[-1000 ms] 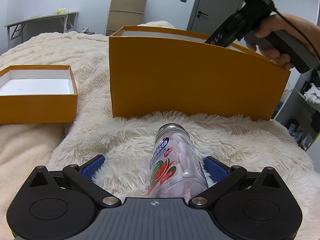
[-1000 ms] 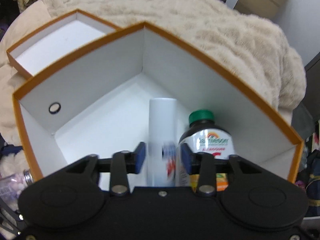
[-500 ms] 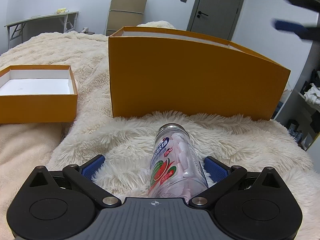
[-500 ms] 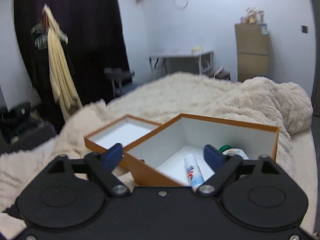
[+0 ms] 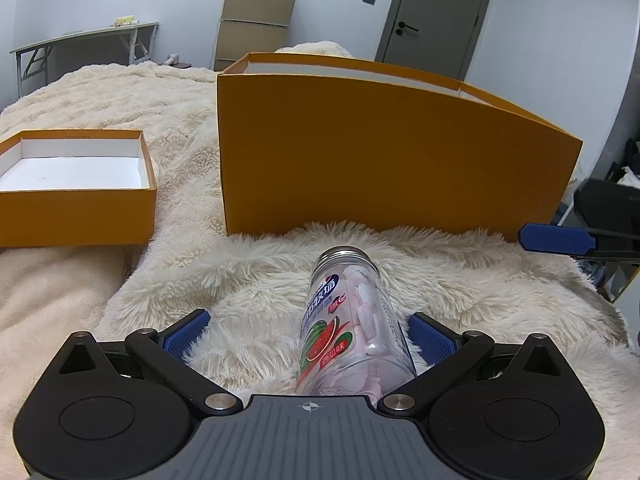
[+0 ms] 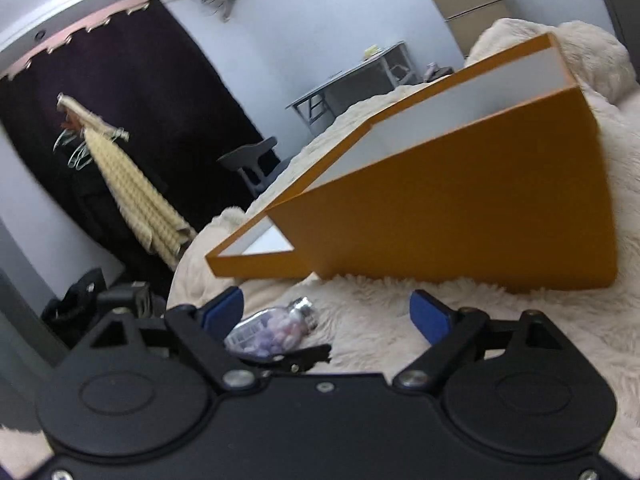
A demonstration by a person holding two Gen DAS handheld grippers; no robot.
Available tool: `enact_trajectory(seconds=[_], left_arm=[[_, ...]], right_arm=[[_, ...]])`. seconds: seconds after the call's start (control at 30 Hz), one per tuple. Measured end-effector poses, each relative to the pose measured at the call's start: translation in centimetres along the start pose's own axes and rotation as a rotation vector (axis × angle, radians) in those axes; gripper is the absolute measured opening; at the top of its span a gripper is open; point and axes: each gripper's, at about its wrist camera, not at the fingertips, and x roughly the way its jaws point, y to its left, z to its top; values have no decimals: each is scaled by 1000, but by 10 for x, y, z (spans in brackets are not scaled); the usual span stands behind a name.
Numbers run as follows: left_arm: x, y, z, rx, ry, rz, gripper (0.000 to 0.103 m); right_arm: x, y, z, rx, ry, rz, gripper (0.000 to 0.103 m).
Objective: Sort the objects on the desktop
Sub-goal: 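Lower the pink tablet jar onto the blanket and open the left tool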
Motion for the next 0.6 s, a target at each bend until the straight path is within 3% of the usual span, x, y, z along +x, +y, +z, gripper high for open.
enact_trajectory(seconds=[0.37, 0.47, 0.6], left_arm=[[-13, -4, 2, 31, -52, 4, 103], [-24, -4, 5, 63, -92, -11, 103], [-48, -1, 8, 131, -217, 8, 103]], right_arm=[[1, -3, -14, 19, 11, -1, 91], [1, -4, -15, 30, 11, 1, 91], [2, -6, -17, 38, 13, 1, 91]])
